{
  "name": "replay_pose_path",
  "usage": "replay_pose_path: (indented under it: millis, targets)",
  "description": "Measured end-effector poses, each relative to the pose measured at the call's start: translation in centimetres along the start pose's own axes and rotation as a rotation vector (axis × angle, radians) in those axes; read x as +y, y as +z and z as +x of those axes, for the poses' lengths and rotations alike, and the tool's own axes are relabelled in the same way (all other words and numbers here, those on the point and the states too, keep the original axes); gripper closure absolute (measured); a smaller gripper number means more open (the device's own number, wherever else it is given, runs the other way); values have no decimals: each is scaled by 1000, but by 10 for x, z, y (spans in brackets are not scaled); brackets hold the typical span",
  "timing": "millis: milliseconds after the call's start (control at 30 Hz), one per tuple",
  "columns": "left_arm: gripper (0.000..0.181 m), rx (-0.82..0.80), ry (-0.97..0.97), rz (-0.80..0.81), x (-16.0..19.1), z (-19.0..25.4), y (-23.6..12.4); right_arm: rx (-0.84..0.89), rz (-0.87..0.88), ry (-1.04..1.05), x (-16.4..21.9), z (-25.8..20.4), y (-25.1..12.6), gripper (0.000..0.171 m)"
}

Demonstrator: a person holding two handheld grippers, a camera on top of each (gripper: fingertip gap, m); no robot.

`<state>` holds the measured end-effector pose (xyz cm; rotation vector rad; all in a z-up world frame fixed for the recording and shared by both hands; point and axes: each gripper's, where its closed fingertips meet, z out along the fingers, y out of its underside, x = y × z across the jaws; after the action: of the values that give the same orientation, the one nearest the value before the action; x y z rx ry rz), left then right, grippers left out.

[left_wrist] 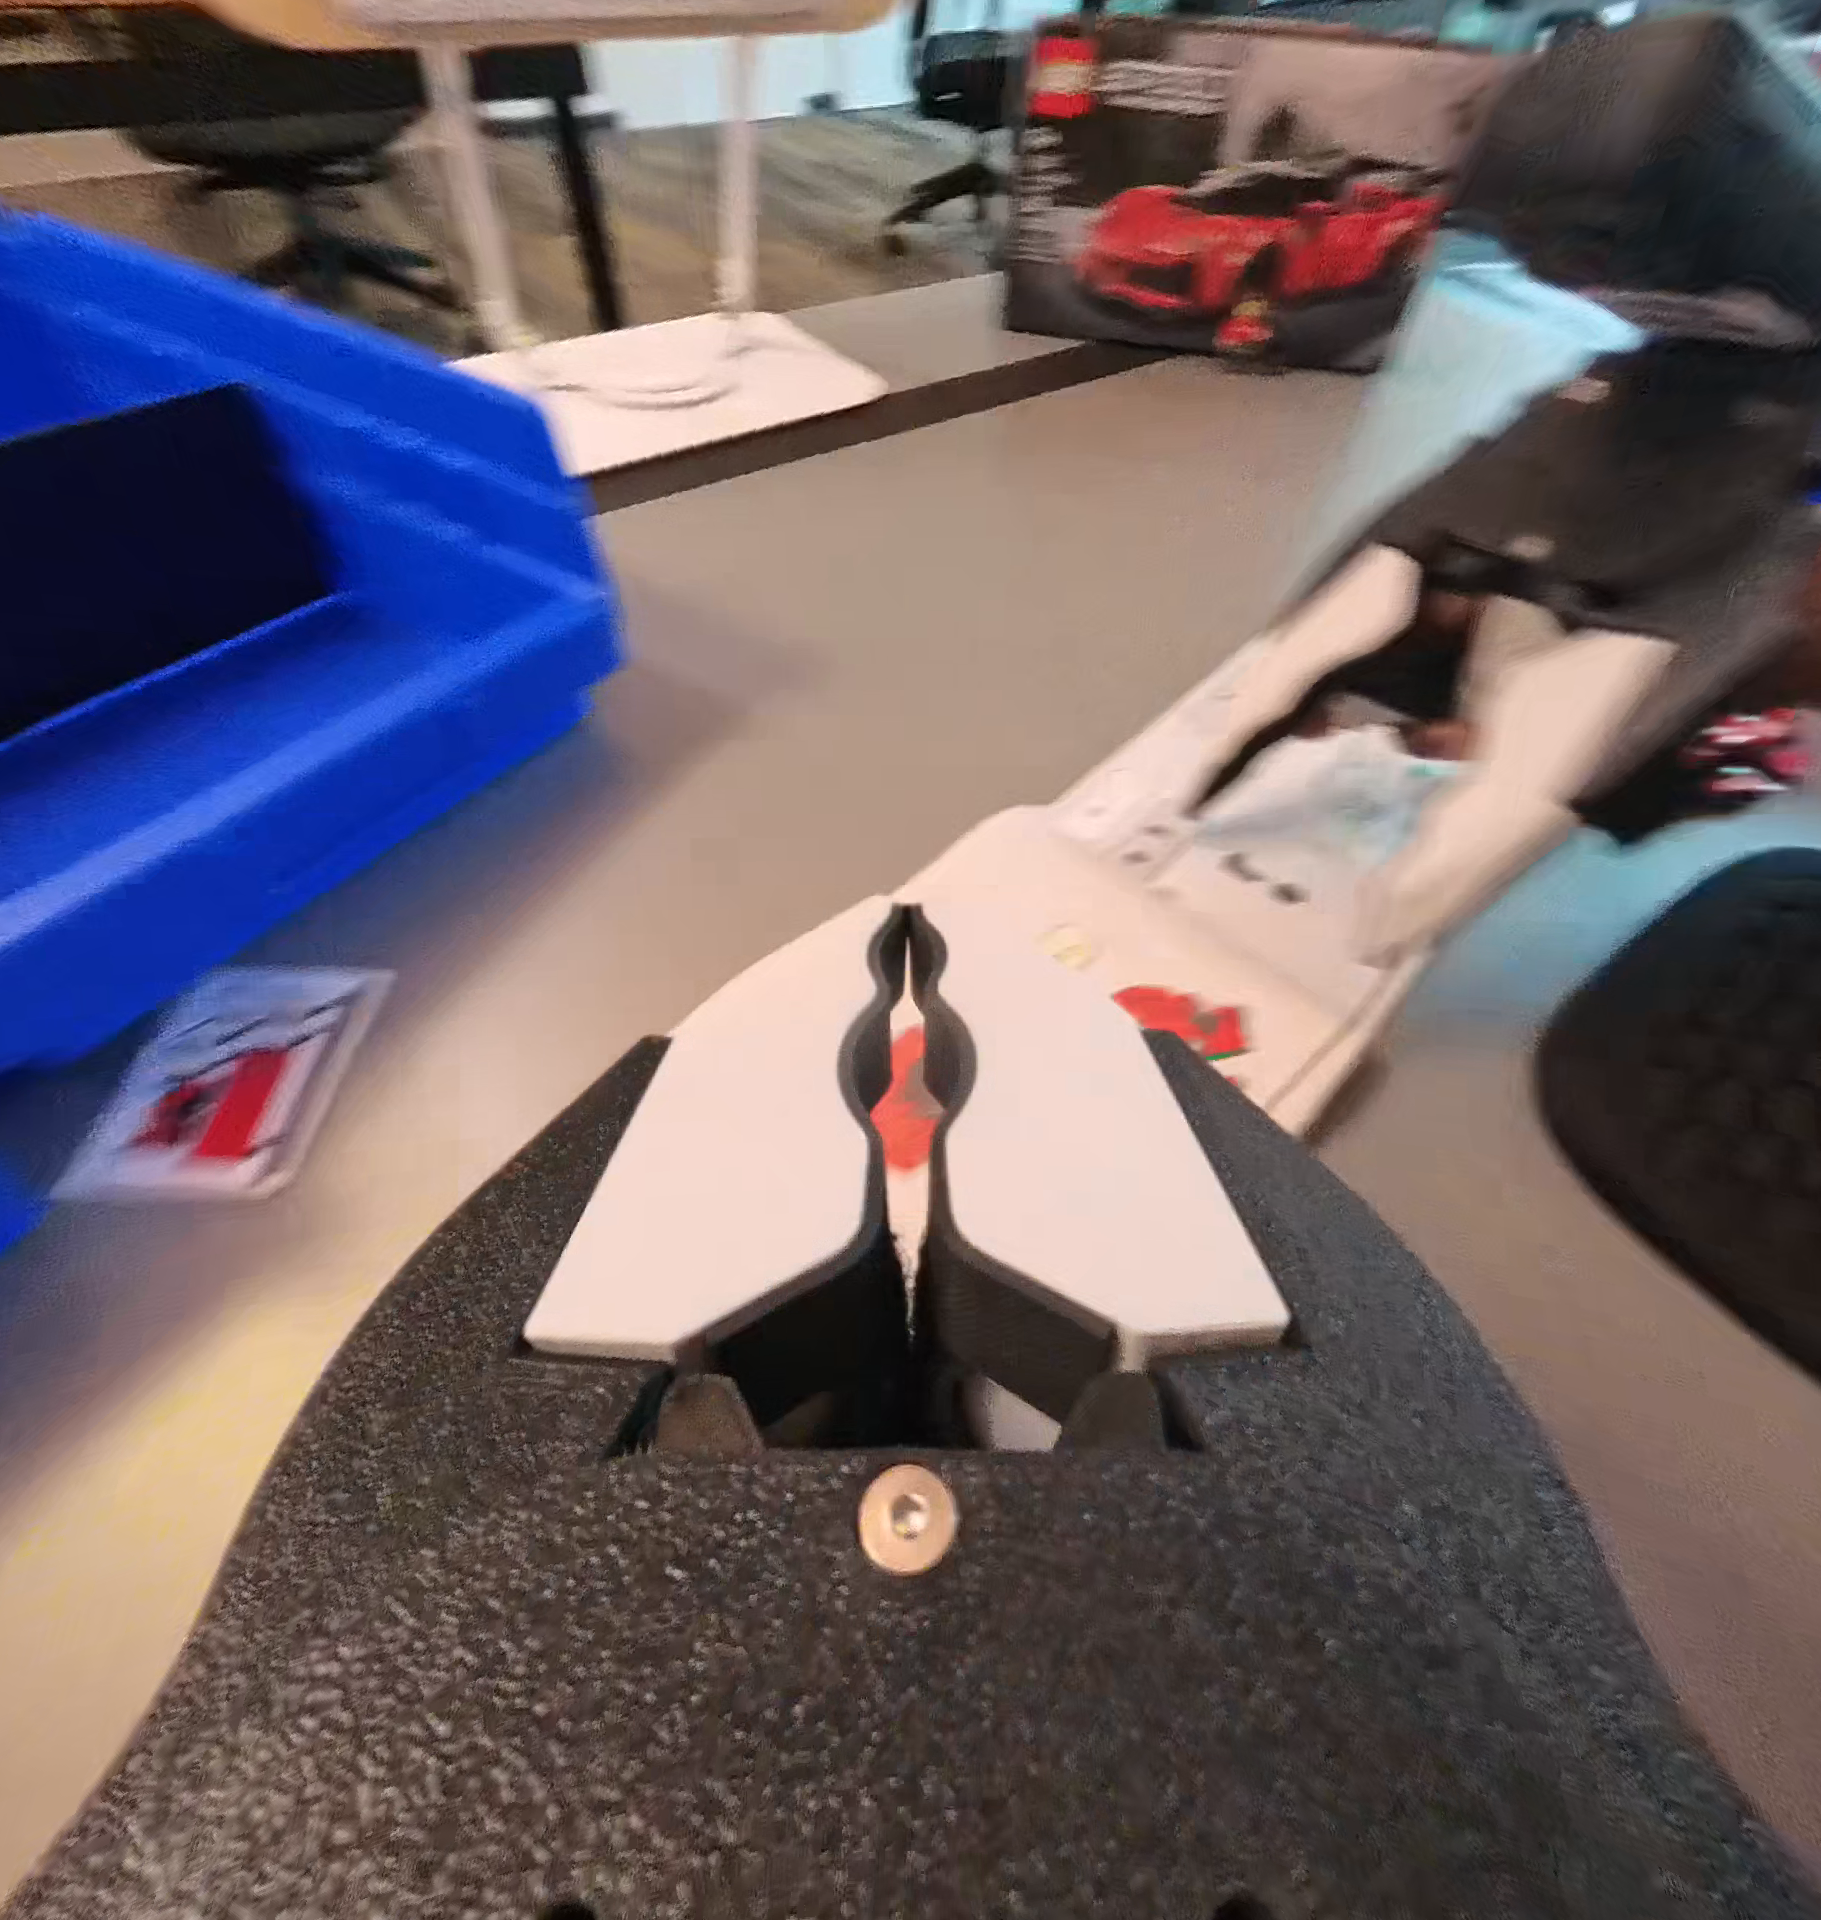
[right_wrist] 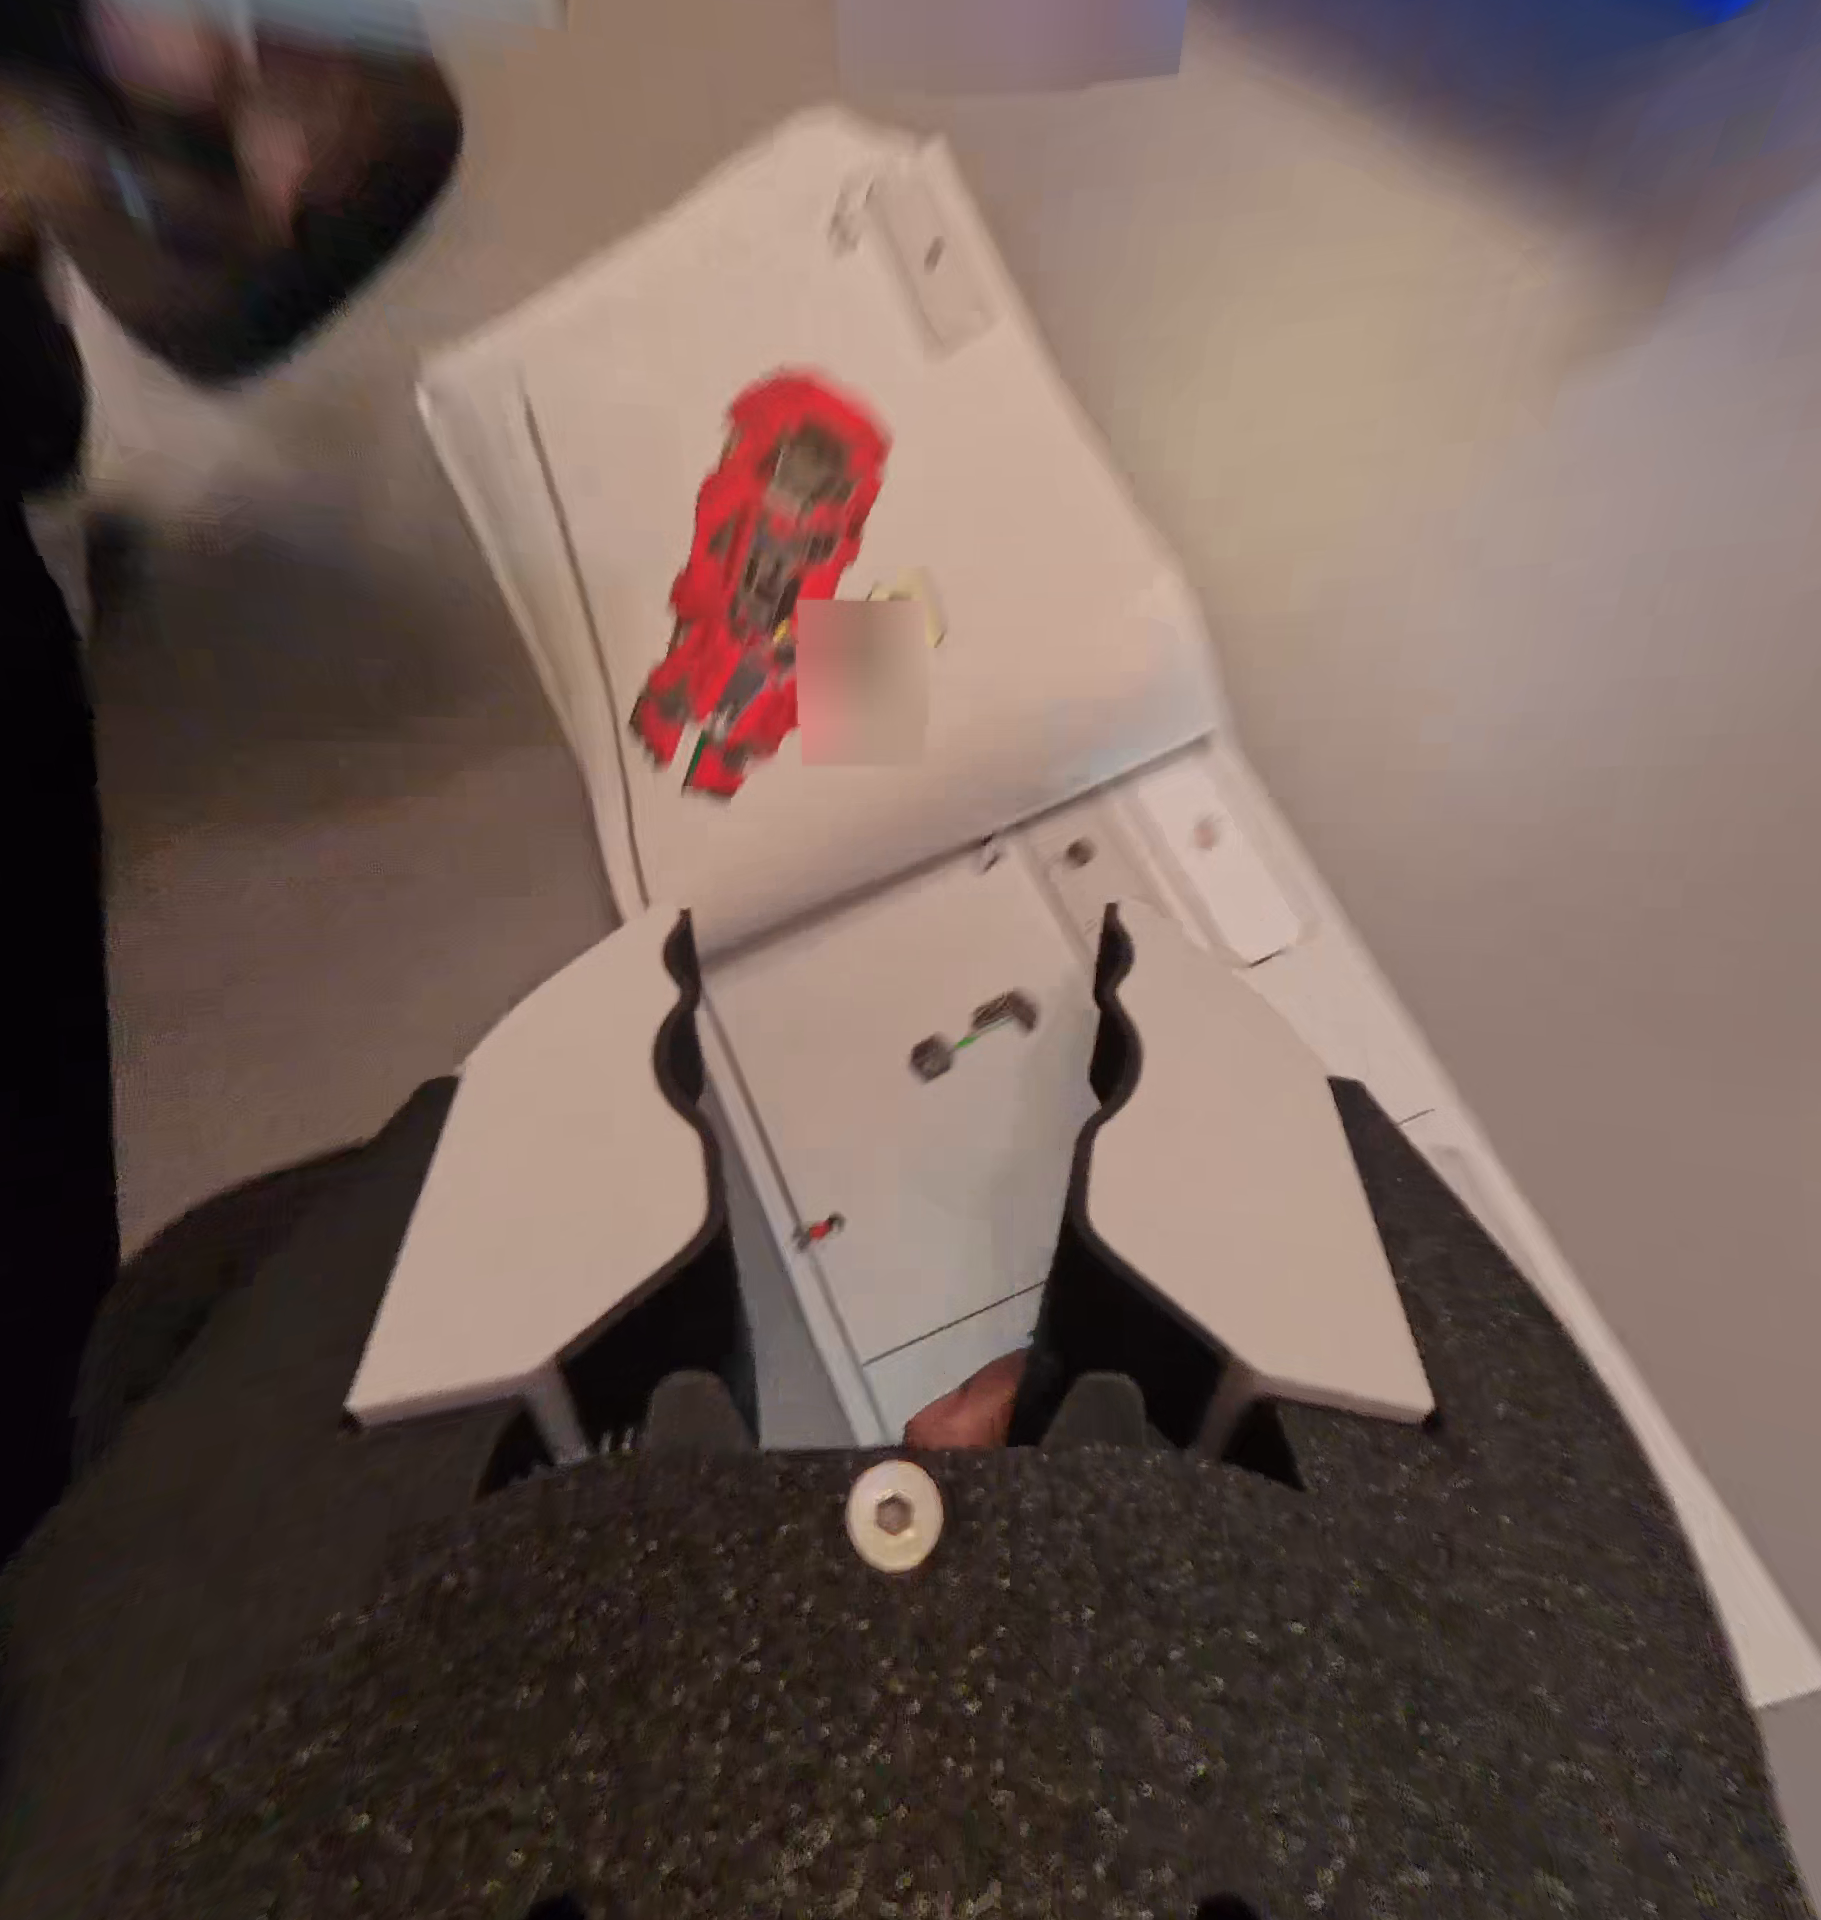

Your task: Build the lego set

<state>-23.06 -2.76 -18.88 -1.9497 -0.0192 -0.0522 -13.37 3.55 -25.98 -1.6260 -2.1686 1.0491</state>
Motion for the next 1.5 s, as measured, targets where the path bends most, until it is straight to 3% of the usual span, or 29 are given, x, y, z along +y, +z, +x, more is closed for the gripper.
replay_pose_path:
  millis: [67, 200, 533, 800, 1033, 1500]
  targets:
    - [150, -118, -32, -33, 10, -33, -15, 50, -63, -92, 17, -1, 7, 97]
    - [149, -176, -136, -87, 32, -58, -22, 76, -131, -254, 26, 11, 3, 103]
    - [153, -24, -201, -62, 48, -42, -1, -12, -387, -454, 33, 31, -8, 104]
    - [156, 87, -153, -16, 44, -22, -1, -61, 8, -218, -27, -13, -5, 117]
    - [151, 150, -124, -120, 56, -10, 6, 51, 1, -113, -16, -8, 19, 109]
    - [150, 204, -139, -170, 63, -4, 8, 142, -73, -256, -6, -5, 27, 111]
